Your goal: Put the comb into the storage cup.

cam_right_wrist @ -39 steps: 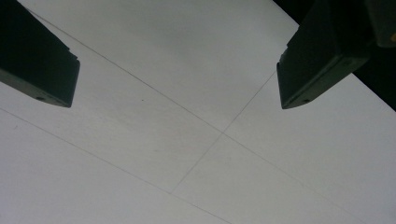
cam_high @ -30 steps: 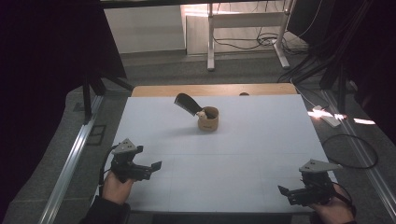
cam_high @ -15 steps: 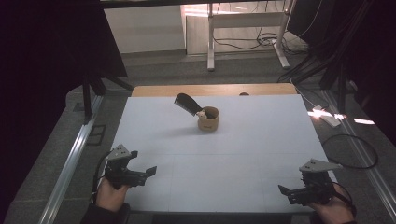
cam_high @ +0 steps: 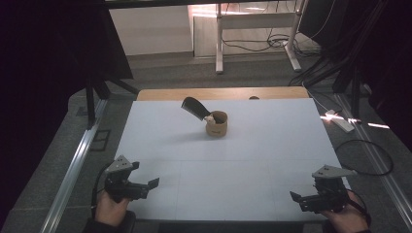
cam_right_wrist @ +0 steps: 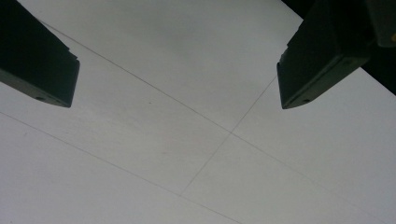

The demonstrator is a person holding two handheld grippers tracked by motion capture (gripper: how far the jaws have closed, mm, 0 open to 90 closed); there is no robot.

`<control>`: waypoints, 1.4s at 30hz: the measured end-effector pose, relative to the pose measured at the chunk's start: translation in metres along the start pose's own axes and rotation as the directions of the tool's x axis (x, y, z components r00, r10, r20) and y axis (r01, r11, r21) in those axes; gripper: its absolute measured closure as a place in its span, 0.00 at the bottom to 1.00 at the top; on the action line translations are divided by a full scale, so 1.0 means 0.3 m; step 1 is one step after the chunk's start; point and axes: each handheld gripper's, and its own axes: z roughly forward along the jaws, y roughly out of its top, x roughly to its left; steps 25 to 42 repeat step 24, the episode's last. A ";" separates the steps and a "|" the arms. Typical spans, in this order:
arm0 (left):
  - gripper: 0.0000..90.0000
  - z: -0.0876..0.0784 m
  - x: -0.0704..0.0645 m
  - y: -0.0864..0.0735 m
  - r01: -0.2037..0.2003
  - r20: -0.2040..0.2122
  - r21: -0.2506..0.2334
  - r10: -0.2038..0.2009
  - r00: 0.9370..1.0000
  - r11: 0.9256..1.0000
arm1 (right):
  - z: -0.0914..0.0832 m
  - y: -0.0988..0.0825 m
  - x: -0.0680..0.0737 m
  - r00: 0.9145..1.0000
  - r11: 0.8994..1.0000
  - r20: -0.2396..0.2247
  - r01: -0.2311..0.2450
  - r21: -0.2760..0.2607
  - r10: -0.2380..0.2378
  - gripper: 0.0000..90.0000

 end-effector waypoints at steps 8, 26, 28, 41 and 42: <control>0.00 -0.015 -0.008 -0.018 -0.005 -0.016 0.009 0.005 1.000 1.000 | 0.000 0.000 -0.003 1.000 1.000 0.017 -0.016 -0.001 0.016 0.00; 0.00 -0.012 -0.026 -0.020 -0.018 -0.058 0.056 0.021 0.998 0.998 | 0.000 -0.001 -0.016 0.996 0.998 0.054 -0.067 0.000 0.067 0.00; 0.00 -0.012 -0.026 -0.020 -0.018 -0.058 0.056 0.021 0.998 0.998 | 0.000 -0.001 -0.016 0.996 0.998 0.054 -0.067 0.000 0.067 0.00; 0.00 -0.012 -0.026 -0.020 -0.018 -0.058 0.056 0.021 0.998 0.998 | 0.000 -0.001 -0.016 0.996 0.998 0.054 -0.067 0.000 0.067 0.00; 0.00 -0.012 -0.026 -0.020 -0.018 -0.058 0.056 0.021 0.998 0.998 | 0.000 -0.001 -0.016 0.996 0.998 0.054 -0.067 0.000 0.067 0.00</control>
